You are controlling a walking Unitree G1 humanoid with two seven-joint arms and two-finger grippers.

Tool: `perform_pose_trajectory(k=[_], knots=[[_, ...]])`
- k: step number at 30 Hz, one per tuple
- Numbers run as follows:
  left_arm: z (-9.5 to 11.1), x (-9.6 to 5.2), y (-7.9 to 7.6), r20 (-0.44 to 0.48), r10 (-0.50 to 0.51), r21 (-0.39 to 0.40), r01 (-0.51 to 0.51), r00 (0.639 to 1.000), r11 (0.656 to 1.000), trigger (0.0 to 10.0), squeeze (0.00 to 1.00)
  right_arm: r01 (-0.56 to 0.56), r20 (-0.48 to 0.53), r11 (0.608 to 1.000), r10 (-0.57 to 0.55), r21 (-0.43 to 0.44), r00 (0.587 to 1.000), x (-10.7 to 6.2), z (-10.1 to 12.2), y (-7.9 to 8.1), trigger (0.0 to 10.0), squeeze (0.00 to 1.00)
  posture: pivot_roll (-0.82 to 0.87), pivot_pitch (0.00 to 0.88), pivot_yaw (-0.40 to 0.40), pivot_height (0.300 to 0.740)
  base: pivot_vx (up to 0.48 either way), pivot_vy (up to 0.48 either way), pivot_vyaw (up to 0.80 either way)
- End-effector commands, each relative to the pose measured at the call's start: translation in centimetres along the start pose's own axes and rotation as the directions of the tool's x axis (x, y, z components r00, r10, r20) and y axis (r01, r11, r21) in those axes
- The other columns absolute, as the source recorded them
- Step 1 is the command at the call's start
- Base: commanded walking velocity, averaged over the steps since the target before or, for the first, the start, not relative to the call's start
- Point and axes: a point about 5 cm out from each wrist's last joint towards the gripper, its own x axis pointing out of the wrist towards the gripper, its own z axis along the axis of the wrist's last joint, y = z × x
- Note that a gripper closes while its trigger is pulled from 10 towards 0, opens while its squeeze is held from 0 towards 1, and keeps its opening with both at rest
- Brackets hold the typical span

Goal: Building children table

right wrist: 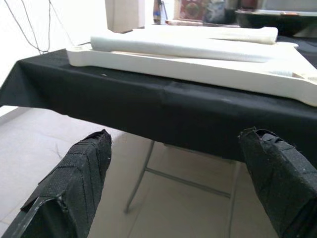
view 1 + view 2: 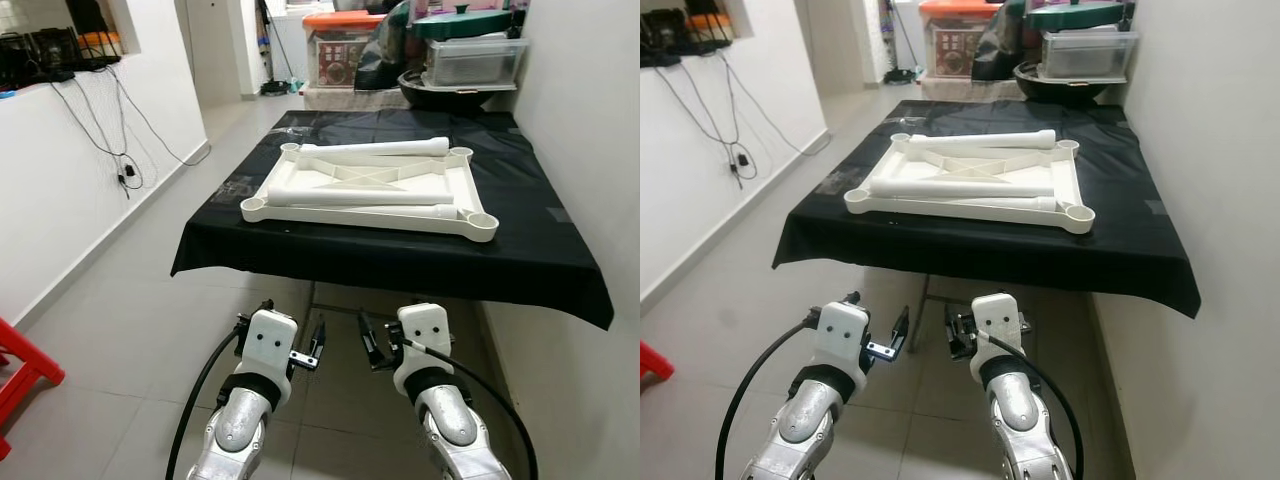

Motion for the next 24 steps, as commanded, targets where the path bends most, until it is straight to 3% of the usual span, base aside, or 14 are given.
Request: perform_pose_trajectory(k=[1, 16, 24], knots=[[-0.54, 0.07, 0.06, -0.032, -0.005, -0.018, 0.004, 0.999, 1.000, 10.0, 0.00, 0.009, -0.036, 1.000, -0.008, 0.028, 0.999, -0.12, -0.65, 0.09, 10.0, 0.00, -0.01, 0.000, 0.015, 0.740, 0.000, 0.480, 0.00], [-1.04, 0.08, -0.15, -0.061, -0.025, -0.006, 0.025, 0.998, 1.000, 10.0, 0.00, 0.043, -0.051, 0.999, -0.042, 0.024, 0.998, -0.21, -0.91, -0.19, 10.0, 0.00, -0.01, 0.000, 0.023, 0.740, 0.000, 0.480, 0.00], [-0.74, 0.03, -0.22, -0.042, -0.024, 0.003, 0.024, 0.999, 1.000, 10.0, 0.00, 0.047, -0.057, 0.999, -0.045, 0.025, 0.997, -0.22, -0.95, -0.25, 10.0, 0.00, 0.00, 0.000, 0.020, 0.740, 0.000, 0.000, 0.00]])
